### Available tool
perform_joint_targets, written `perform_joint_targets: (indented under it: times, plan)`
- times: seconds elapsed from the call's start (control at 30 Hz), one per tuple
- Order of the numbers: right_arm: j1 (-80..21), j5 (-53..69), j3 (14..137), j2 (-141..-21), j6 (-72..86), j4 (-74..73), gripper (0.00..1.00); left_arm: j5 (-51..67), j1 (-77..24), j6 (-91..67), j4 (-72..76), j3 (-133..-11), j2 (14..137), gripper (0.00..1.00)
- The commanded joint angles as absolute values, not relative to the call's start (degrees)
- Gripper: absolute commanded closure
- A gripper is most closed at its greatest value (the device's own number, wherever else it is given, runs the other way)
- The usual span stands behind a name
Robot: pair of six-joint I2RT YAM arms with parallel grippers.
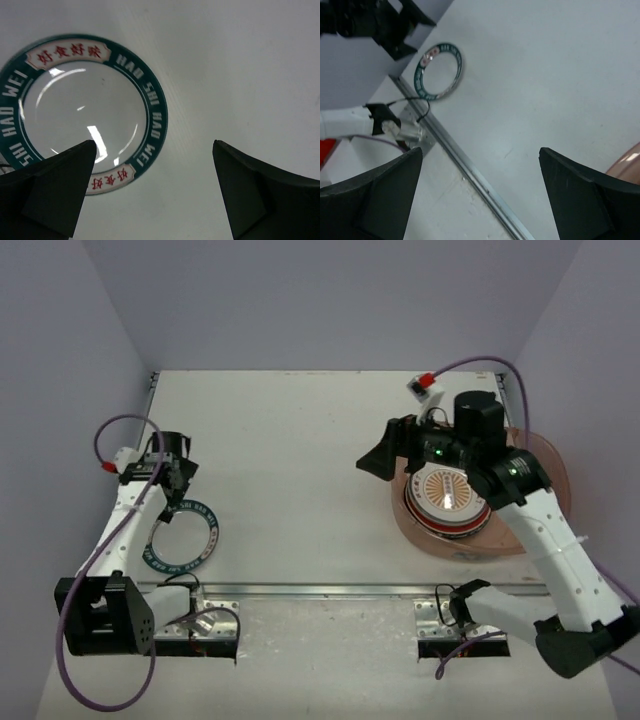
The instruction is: Place the plates into the plastic bin on the countertop
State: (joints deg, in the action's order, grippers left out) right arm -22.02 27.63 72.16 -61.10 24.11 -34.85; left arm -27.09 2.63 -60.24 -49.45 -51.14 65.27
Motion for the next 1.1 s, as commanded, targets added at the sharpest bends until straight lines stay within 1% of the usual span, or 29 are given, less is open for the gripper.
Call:
perform_joint_targets:
  times: [0.0, 0.1, 0.23, 0.33, 0.5, 0.67, 0.77, 0.83, 0.97, 1.07]
  plan:
    - [-27.8, 26.8, 67.2, -64.7, 19.1, -34.5, 0.01, -17.8, 23.2, -53.4, -45.7, -51.1, 64.0, 0.0]
    - [-28.0, 27.7, 62.9, -61.2, 18.5, -31.2, 0.01, -21.3, 29.8, -50.3, -48.3, -51.6, 65.4, 0.0]
    - [-28.0, 29.0, 61.8, -59.3, 18.5, -29.8, 0.01, -25.3, 36.1, -52.0, -49.9, -48.8, 66.8, 0.0]
    - [-28.0, 30.3, 61.7, -57.9, 18.4, -29.7, 0.01, -27.1, 38.0, -52.1, -48.8, -47.1, 67.9, 0.0]
    - [-28.0, 31.3, 60.4, -56.2, 18.1, -29.0, 0.01, -32.1, 38.4, -51.3, -45.7, -44.8, 75.0, 0.0]
    - [-28.0, 31.9, 59.6, -55.9, 18.2, -28.4, 0.01, -24.7, 38.4, -45.7, -36.0, -40.0, 77.5, 0.0]
    - [-28.0, 32.3, 60.1, -56.1, 18.1, -28.7, 0.01, -16.6, 38.1, -41.4, -26.8, -34.6, 78.0, 0.0]
    - [-28.0, 32.0, 60.2, -56.1, 18.0, -28.8, 0.01, -12.4, 36.5, -40.1, -24.0, -32.5, 77.5, 0.0]
    - [-28.0, 31.7, 60.4, -56.2, 17.7, -29.1, 0.01, -8.9, 32.4, -41.4, -20.2, -30.5, 76.0, 0.0]
    - [-28.0, 31.3, 60.6, -56.8, 17.6, -29.4, 0.01, -4.5, 26.6, -43.0, -16.5, -29.2, 74.0, 0.0]
